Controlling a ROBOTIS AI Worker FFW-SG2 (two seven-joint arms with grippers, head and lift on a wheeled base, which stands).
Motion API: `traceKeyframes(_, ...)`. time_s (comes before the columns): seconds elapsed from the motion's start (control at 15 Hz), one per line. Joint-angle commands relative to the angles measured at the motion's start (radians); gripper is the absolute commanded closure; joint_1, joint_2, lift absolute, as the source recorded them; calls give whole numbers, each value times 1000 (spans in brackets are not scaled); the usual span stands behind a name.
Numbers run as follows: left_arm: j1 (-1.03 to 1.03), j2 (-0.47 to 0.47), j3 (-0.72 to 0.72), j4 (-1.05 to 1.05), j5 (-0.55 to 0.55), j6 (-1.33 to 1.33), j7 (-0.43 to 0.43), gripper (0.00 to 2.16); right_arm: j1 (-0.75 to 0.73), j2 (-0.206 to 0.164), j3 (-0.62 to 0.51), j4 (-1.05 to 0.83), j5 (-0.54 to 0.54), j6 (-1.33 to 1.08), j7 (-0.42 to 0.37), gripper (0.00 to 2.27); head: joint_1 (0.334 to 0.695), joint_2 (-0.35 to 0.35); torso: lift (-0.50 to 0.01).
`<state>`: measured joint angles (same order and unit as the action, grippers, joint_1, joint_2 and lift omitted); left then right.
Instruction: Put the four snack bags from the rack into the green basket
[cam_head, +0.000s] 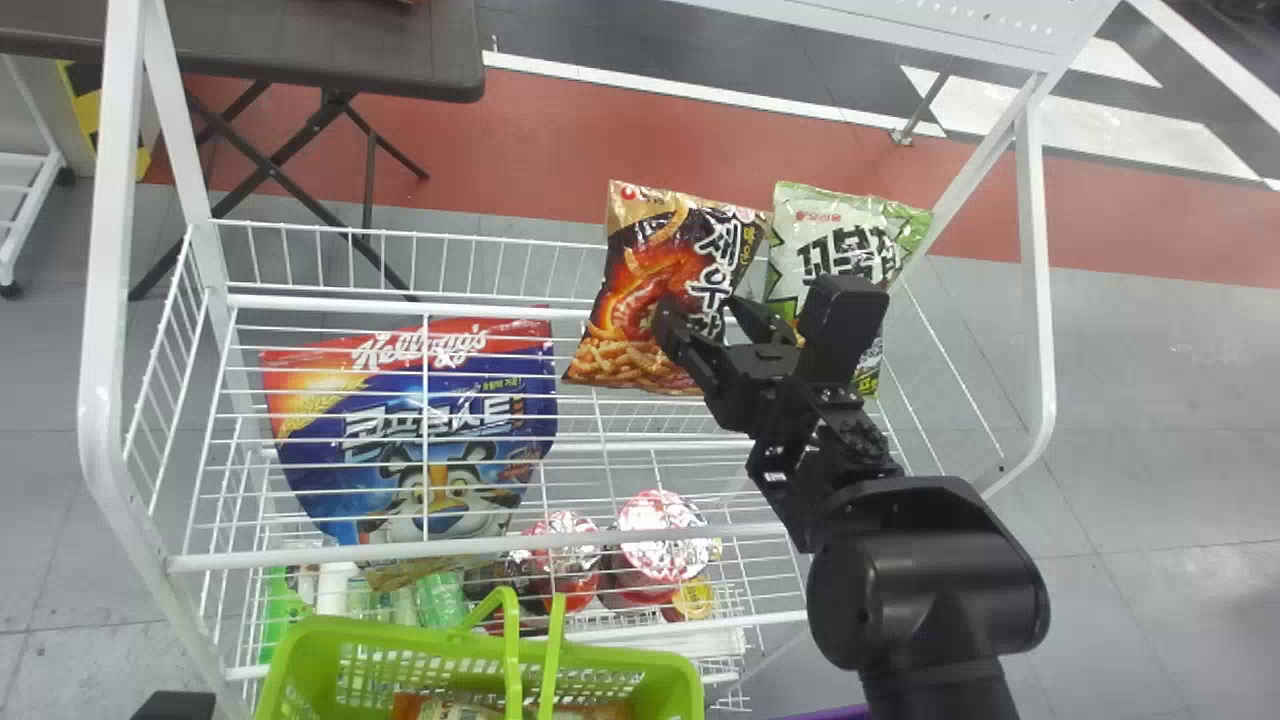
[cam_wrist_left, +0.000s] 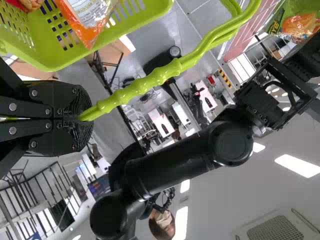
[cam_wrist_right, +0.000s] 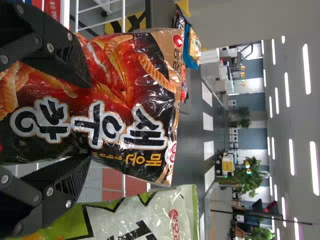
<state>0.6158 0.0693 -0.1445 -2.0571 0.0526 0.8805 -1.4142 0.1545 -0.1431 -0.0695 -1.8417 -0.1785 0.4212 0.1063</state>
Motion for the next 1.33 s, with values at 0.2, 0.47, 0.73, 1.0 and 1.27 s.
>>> traceKeyframes(0.2, 2, 3, -1, -6, 4, -1, 0, 2138, 109, 0, -12, -142, -3, 14, 32, 2111, 695, -350, -6)
traceKeyframes(0.47, 4, 3, 0, -8, 6, -1, 0, 2138, 269, 2, -102, -352, -84, 149, 84, 2108, 695, -350, -6)
traceKeyframes(0.73, 4, 1, 0, -9, 6, -1, 0, 2138, 511, 56, -234, -628, -173, 265, 210, 2108, 695, -350, -6)
traceKeyframes(1.0, 15, -3, 6, -6, 15, -13, 18, 2138, 590, 102, -382, -821, -296, 882, 293, 2108, 695, -350, -6)
traceKeyframes(1.27, 10, -6, 0, -8, 12, -7, 31, 2138, 620, 144, -469, -824, -363, 1151, 435, 2108, 695, -350, -6)
